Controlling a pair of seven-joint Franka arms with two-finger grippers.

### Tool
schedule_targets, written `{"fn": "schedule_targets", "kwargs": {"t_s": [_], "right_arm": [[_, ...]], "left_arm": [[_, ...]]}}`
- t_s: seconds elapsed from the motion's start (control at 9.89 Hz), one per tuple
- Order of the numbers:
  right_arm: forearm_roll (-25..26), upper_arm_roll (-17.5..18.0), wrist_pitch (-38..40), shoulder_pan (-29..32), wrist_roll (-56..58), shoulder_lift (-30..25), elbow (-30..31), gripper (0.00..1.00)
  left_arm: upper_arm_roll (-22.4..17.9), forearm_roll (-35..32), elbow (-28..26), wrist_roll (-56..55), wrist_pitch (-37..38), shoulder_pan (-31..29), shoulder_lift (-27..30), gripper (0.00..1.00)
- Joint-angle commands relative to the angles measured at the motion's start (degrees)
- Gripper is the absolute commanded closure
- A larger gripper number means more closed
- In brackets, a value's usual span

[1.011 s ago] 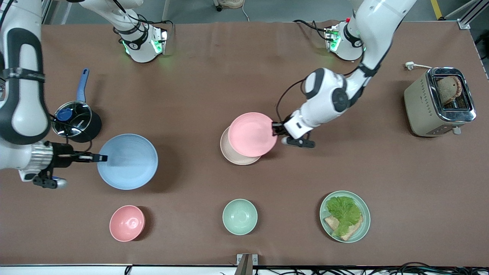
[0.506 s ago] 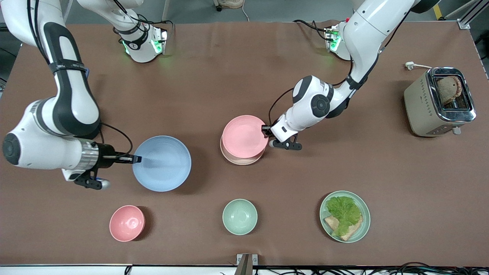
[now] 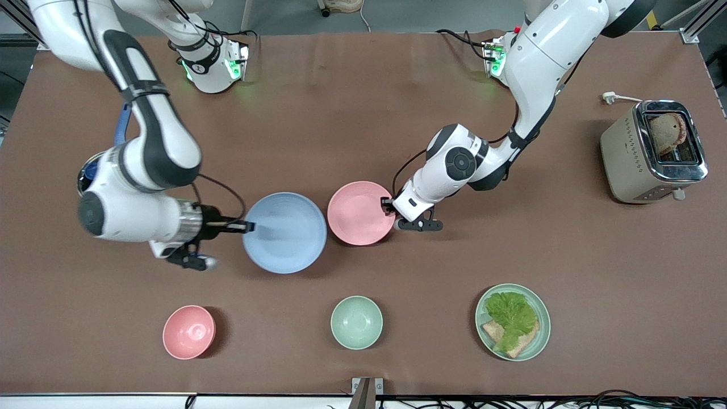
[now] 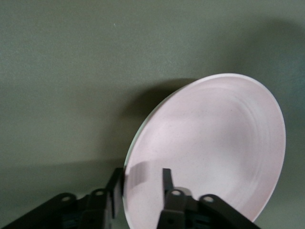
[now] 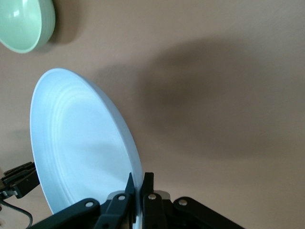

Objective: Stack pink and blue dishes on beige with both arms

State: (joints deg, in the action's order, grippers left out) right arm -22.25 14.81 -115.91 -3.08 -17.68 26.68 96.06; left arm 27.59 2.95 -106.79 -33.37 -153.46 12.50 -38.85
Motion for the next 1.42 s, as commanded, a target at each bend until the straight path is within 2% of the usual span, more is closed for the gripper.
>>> {"fn": "schedule_targets", "kwargs": {"t_s": [0.0,0.1,0.3,0.4,0.51,0.81,0.91,1.11,1.31], "right_arm": [[0.9,4.7,-5.9,1.0,-3.9,-4.2,8.0,1.00],[0.9,6.4,-8.6,1.0,-5.3,-4.2,9.7,1.00],[0.8,8.8,-13.9,0.8,-6.1,-4.1,12.9,0.99],[0.8,11.5,-18.9,0.8,-7.8,-4.0,14.7,0.99],[0.8,13.5,-22.8,0.6,-9.3,-3.7,16.0,1.00],[0.8,14.4,-32.2,-1.8,-10.4,-1.9,19.3,0.99],[0.8,14.4,-33.8,-2.4,-10.4,-1.5,20.5,0.99],[0.8,14.4,-39.3,-3.3,-10.3,-0.1,22.5,0.98],[0.8,14.4,-40.4,-3.8,-10.3,1.0,22.8,0.98]], "left_arm": [[-0.2,-1.8,-2.8,-0.3,2.3,-1.8,4.1,0.00],[-0.5,-1.7,-5.3,-0.2,5.9,-2.6,10.5,0.00],[-7.4,-1.7,-5.9,3.3,19.7,-2.6,21.6,0.00],[-10.3,-1.7,-5.7,7.2,24.8,-2.9,25.6,0.00],[-14.9,-1.7,-5.1,11.9,29.3,-2.8,29.4,0.00],[-23.8,-1.7,-4.8,23.3,37.3,-2.9,39.3,0.00],[-24.9,-2.0,-5.3,23.5,40.1,-3.9,42.0,0.00],[-24.9,-7.1,-6.6,25.6,43.9,-6.7,47.5,0.00],[-27.0,-7.1,-4.7,30.0,47.6,-6.9,49.7,0.00]]}}
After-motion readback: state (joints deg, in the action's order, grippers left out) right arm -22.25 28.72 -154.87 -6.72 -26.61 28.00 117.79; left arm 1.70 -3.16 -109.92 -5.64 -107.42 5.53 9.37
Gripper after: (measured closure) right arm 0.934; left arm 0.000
